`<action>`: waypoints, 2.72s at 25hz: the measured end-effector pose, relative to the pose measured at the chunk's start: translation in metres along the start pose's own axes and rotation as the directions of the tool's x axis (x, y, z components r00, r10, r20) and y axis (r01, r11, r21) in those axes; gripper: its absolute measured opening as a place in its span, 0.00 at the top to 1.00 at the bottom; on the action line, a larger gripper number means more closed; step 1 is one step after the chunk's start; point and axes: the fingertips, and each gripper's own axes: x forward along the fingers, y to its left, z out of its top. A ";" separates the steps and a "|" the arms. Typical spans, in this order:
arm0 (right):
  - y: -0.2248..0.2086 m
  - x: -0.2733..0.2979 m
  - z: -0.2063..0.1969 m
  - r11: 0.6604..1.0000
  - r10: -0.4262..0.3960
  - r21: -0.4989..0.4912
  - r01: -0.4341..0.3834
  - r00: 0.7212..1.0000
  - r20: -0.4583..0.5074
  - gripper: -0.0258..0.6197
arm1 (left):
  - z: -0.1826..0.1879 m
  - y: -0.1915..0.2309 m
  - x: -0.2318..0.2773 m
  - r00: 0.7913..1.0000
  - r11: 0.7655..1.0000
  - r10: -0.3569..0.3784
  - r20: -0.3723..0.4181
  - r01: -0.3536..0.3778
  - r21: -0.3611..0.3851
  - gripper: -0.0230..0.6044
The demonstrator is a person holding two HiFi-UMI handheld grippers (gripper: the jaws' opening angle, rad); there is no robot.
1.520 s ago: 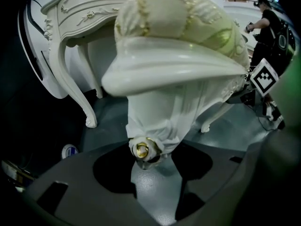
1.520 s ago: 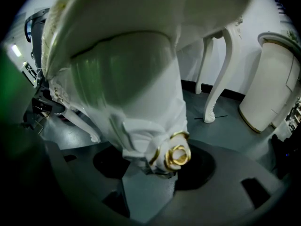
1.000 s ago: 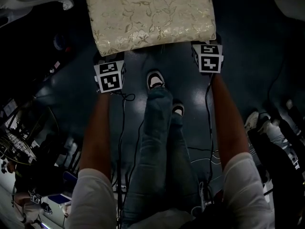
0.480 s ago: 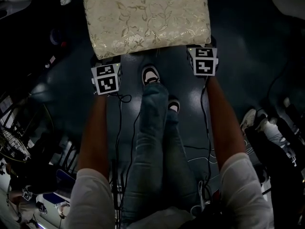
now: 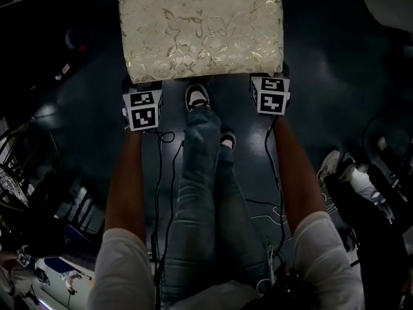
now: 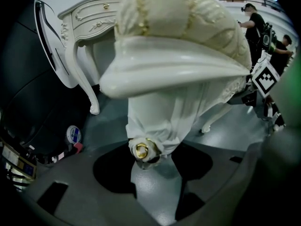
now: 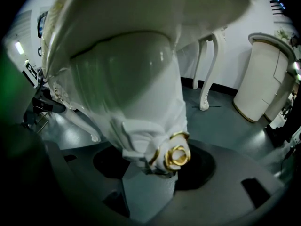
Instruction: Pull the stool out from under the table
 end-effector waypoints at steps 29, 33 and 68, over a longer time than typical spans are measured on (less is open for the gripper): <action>-0.008 0.002 -0.013 0.994 -0.084 0.071 0.084 0.996 0.002 0.56 | 0.001 -0.002 0.001 0.999 0.999 -0.025 0.035 0.027 -0.039 0.56; -0.011 0.000 -0.014 0.995 -0.074 0.068 0.074 0.997 -0.002 0.56 | -0.001 -0.002 0.000 0.999 0.996 -0.012 0.042 0.016 -0.086 0.56; 0.011 -0.127 0.019 0.978 -0.063 0.204 0.038 0.991 0.119 0.86 | -0.011 -0.032 -0.099 0.998 0.938 -0.010 0.056 0.028 -0.346 0.95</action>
